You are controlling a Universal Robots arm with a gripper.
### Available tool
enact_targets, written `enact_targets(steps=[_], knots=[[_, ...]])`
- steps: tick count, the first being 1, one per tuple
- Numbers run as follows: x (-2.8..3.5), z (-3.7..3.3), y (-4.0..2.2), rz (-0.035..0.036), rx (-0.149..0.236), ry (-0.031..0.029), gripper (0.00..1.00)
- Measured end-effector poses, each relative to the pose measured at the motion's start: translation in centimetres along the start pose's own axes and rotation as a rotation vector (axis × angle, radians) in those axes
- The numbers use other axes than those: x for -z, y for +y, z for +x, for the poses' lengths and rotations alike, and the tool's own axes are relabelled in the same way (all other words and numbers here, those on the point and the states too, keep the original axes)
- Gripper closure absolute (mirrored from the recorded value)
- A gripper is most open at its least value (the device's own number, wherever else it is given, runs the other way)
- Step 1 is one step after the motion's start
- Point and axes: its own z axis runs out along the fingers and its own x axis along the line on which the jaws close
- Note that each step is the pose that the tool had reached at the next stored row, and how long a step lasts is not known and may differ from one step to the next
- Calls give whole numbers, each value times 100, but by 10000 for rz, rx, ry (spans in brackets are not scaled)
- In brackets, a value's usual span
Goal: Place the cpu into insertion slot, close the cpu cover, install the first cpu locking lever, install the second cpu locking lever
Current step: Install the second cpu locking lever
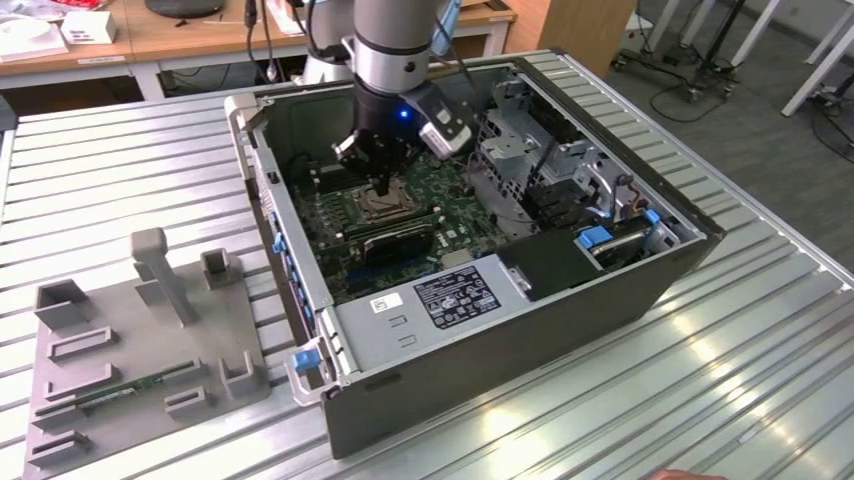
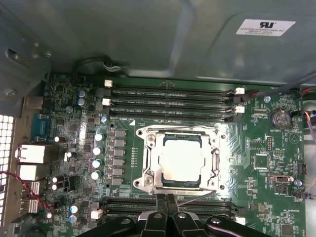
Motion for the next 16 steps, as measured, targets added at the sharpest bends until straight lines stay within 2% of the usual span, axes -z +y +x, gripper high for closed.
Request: enact_targets(steps=[4,16], knots=[[-34,12,-11,-1,0,-2,89],[-237,92,-30,0,-3,-1,89]])
